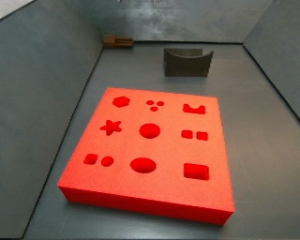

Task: Pick up the 3 prong object. Move up. Place the 3 prong object on the fixture. Regrasp the 3 prong object. Move to above the board. Insert the 3 prong object.
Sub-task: Pick up the 3 prong object.

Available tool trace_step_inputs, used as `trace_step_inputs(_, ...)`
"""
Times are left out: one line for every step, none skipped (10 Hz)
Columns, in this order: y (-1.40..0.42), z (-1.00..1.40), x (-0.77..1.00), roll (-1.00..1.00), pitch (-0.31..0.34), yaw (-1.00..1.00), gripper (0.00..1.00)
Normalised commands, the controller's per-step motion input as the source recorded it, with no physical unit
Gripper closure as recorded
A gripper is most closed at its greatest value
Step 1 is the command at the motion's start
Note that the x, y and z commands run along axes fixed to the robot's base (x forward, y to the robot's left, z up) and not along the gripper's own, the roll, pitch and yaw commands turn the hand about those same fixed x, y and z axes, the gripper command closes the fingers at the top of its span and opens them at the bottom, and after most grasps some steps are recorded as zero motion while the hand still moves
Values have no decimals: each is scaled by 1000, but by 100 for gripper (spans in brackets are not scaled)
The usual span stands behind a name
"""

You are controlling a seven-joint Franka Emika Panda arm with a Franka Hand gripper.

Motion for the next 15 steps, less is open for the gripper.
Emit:
trace_step_inputs(343,-280,-506,-29,-189,-449,0)
trace_step_inputs(303,-291,-520,-4,-179,-506,0)
trace_step_inputs(223,-309,-534,-9,-190,-577,0)
trace_step_inputs(229,-300,-537,0,-196,-580,0)
trace_step_inputs(209,-289,-494,-1,-196,-606,0)
trace_step_inputs(191,-291,-489,-6,-203,-620,0)
trace_step_inputs(149,-289,-346,0,-216,-700,0)
trace_step_inputs(103,-289,-183,0,-234,-800,0)
trace_step_inputs(100,-300,-169,0,-227,-820,0)
trace_step_inputs(86,-343,-149,0,-216,-840,0)
trace_step_inputs(131,-466,-231,9,-149,-851,0)
trace_step_inputs(169,-463,-246,1,-151,-811,0)
trace_step_inputs(149,-457,-231,3,-154,-829,0)
trace_step_inputs(123,-451,-211,9,-157,-854,0)
trace_step_inputs(226,-534,-271,3,-117,-751,0)
